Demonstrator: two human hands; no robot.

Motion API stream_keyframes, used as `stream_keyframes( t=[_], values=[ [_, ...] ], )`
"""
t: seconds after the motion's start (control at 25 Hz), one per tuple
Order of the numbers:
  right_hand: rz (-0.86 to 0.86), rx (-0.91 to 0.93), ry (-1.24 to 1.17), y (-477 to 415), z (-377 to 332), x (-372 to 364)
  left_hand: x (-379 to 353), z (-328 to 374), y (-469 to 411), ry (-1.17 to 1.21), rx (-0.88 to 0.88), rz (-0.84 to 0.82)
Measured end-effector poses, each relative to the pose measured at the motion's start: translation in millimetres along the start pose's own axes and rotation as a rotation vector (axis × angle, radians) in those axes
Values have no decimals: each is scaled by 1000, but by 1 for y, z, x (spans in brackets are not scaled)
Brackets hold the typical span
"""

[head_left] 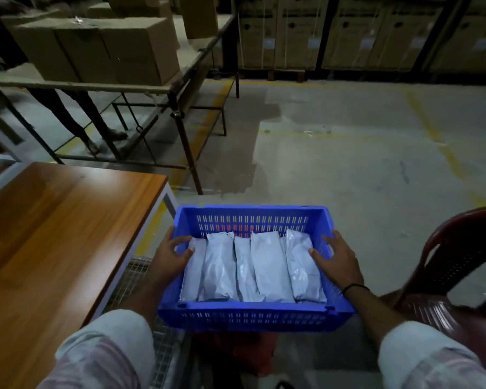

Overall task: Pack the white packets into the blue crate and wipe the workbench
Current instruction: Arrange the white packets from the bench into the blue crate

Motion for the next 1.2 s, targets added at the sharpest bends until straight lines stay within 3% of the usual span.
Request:
stream_keyframes(
  t=[0.24, 0.64, 0.96, 1.2],
  values=[
    [-40, -35, 53, -38, -16, -47, -11, -28, -61, 33, 3, -36],
    [-169, 24, 364, -80, -17, -103, -26, -60, -112, -36, -94, -61],
    [-311, -4, 525, -74, -28, -103, -22, -45, -102, -304, -3, -188],
    [-208, 27, 616, -53, -56, -99, -16, -23, -61, -426, 13, -127]
  ],
)
Point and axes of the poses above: each hand's wrist, its own y-axis away from the middle knuckle, its own x-axis out of the back of the hand, z = x × y, the point moved 6 cm from there along -y, towards the middle knuckle, and after that the axes turned 2 degrees about y, right-handed, at the moved point
